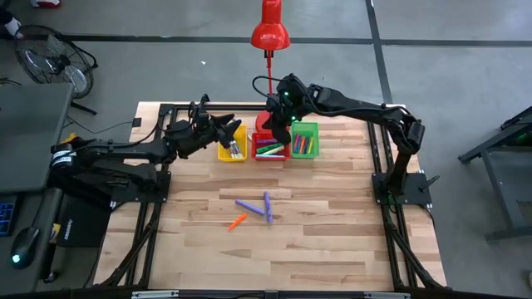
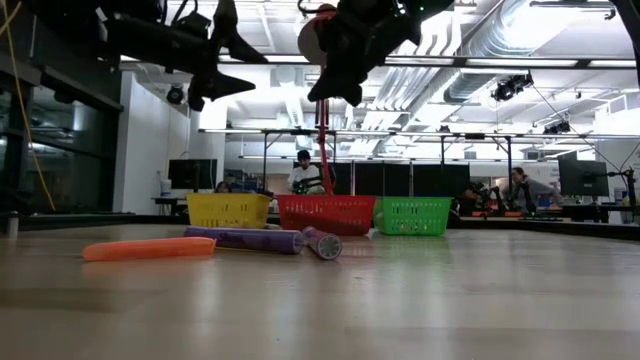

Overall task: Pick & Place Markers
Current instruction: Put the blue marker pen into the yellow bin

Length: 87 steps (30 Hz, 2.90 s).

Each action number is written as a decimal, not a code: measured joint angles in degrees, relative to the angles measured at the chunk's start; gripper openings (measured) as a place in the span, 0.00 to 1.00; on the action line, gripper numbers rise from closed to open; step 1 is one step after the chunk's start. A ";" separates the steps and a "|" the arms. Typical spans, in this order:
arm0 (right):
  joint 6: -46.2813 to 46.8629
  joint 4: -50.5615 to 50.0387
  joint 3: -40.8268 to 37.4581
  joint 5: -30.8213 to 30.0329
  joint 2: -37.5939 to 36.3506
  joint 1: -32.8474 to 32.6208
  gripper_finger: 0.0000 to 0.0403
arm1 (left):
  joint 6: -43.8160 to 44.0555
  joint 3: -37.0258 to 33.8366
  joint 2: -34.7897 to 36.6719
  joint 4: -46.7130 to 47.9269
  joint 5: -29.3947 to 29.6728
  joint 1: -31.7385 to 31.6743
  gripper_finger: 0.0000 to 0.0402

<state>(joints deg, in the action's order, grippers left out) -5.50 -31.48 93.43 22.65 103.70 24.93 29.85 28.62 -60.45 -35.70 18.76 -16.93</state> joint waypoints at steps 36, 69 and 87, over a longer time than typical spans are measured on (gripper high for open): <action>-10.62 -18.33 -12.30 -7.15 -2.82 5.25 0.00 | -1.83 16.20 -2.88 46.19 -19.76 -19.58 0.65; -0.46 -10.65 -26.95 -10.32 -23.10 10.36 0.00 | -79.35 62.70 -50.57 90.24 -14.50 -31.56 0.65; -2.01 -10.69 -26.95 -10.24 -23.10 10.34 0.00 | -106.32 62.62 -54.16 85.47 -13.91 -29.07 0.65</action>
<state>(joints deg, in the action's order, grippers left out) -7.51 -42.17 66.48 12.42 80.60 35.27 -76.48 91.24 -114.61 49.77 4.84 -46.00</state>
